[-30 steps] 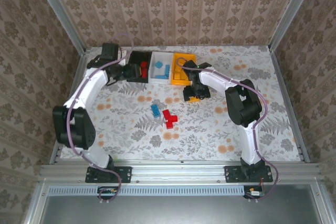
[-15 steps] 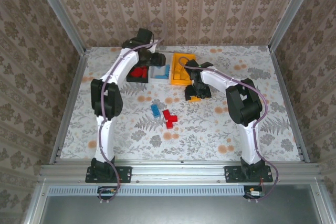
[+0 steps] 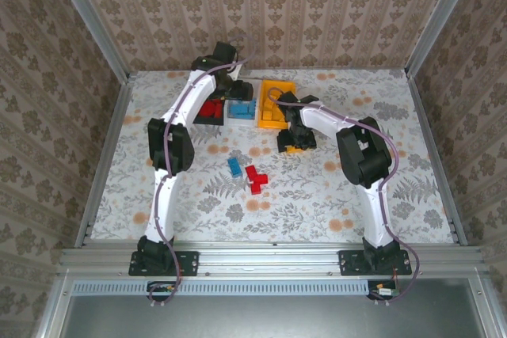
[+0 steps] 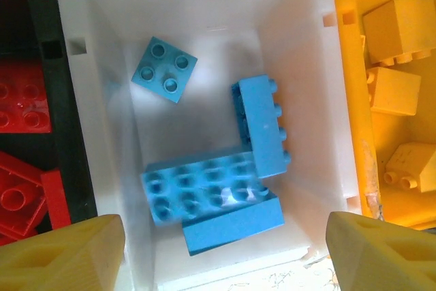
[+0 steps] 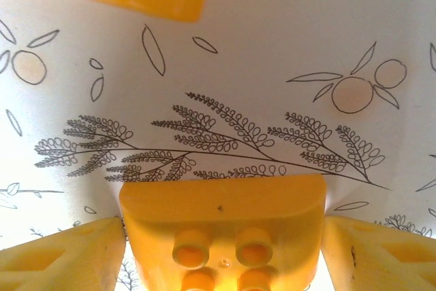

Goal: Sort the legos into containers by color

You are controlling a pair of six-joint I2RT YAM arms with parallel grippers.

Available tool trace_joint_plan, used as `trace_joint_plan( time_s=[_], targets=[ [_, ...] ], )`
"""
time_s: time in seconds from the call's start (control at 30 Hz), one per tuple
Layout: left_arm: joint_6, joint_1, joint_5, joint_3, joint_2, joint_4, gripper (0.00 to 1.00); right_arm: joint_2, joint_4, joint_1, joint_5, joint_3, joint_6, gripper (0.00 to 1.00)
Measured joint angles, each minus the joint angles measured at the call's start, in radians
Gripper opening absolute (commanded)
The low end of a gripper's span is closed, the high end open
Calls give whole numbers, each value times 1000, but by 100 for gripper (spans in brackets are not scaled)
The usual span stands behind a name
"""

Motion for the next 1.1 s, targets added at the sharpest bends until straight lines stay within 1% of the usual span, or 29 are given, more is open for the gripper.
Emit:
trace_joint_plan(
  time_s=[0.17,0.4,0.6,0.7,0.83,0.97,1.1],
  targets=[
    [0,0,-1,2,0,-3,81,1,-3,0,3,2,1,72],
    [0,0,-1,2,0,-6,81,2,-9,0,3,8,1,63],
    [0,0,0,-13,-1,0,81,1,-10,0,3,9,4,60],
    [0,0,3,-83,-24,17,81,-2,-9,0,3,7,5,60],
    [3,1,12,-206,-108,51,82,-20,5,0,2,-14,8,59],
    [2,7,30,-357,-249,93,82,-47,0,-2,-7,-34,13,59],
    [-6,14,49,-529,-426,158,83,-106,0,-2,-13,-34,24,59]
  ],
)
